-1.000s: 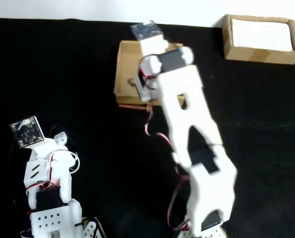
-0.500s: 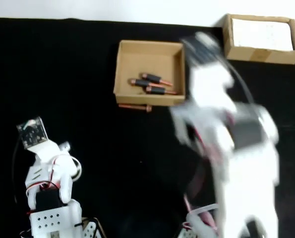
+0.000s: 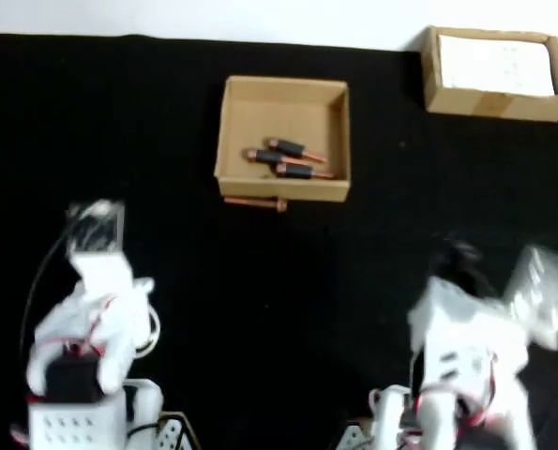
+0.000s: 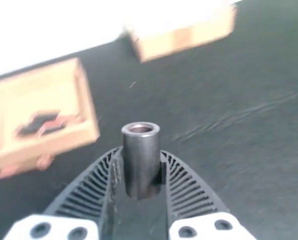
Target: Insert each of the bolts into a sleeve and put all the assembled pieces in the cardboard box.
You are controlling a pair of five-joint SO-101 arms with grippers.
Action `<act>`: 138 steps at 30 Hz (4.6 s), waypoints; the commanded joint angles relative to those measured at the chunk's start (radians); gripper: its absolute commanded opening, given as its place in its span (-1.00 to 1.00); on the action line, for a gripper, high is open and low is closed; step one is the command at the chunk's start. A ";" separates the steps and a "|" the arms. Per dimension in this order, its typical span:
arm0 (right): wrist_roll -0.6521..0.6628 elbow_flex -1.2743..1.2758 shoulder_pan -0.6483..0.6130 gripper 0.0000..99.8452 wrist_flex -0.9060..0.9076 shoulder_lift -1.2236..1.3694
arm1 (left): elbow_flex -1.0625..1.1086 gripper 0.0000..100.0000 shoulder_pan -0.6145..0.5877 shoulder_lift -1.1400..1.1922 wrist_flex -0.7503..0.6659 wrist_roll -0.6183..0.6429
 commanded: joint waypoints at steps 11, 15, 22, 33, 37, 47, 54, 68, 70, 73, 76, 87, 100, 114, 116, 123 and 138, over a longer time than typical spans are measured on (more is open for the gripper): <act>0.023 0.265 0.582 -0.98 -0.285 -0.156 | -1.004 -0.98 0.226 1.251 0.390 -0.377; 0.023 0.349 0.713 -0.98 -0.418 -0.156 | -1.191 -0.98 0.300 1.498 0.397 -0.631; 0.023 0.467 0.849 -0.98 -0.602 -0.156 | -1.328 -0.97 0.417 1.704 0.358 -0.954; 0.183 0.740 0.911 -0.98 -0.983 -0.156 | -1.771 -0.97 0.414 2.103 0.265 -1.174; 0.184 0.786 0.860 -0.98 -1.069 -0.156 | -2.028 -0.95 0.414 2.272 0.311 -1.181; 0.232 0.791 0.734 -0.98 -1.067 -0.156 | -2.427 -0.58 0.400 2.480 0.440 -1.249; 0.233 0.791 0.707 -0.98 -1.067 -0.156 | -2.430 -0.58 0.367 2.551 0.362 -1.286; 0.302 0.785 0.707 -0.98 -1.067 -0.156 | -2.422 -0.58 0.329 2.634 0.207 -1.289; 0.299 0.783 0.702 -0.98 -1.069 -0.156 | -2.422 -0.64 0.326 2.634 0.206 -1.290; 0.301 0.783 0.693 -0.98 -1.067 -0.156 | -2.422 -0.96 0.325 2.634 0.210 -1.290; 0.301 0.783 0.691 -0.98 -1.067 -0.156 | -2.425 -0.98 0.331 2.632 0.239 -1.287; 0.293 0.757 0.489 -0.98 -1.007 -0.157 | -2.704 -0.98 0.381 2.434 0.463 -0.658; 0.167 0.366 0.053 -0.98 -0.407 -0.157 | -2.758 -0.98 0.295 1.862 0.470 -0.338; 0.169 0.318 -0.154 -0.98 -0.331 -0.156 | -1.810 -0.98 0.315 1.010 0.460 -0.298; 0.170 0.321 -0.234 -0.98 -0.326 -0.151 | -1.702 -0.98 0.338 0.926 0.451 -0.299; 0.170 0.335 -0.539 -0.98 -0.328 -0.151 | -1.317 -0.98 0.414 0.665 0.391 -0.296; 0.161 0.346 -0.662 -0.98 -0.420 -0.157 | -0.048 -0.98 0.535 -0.173 -0.517 -0.233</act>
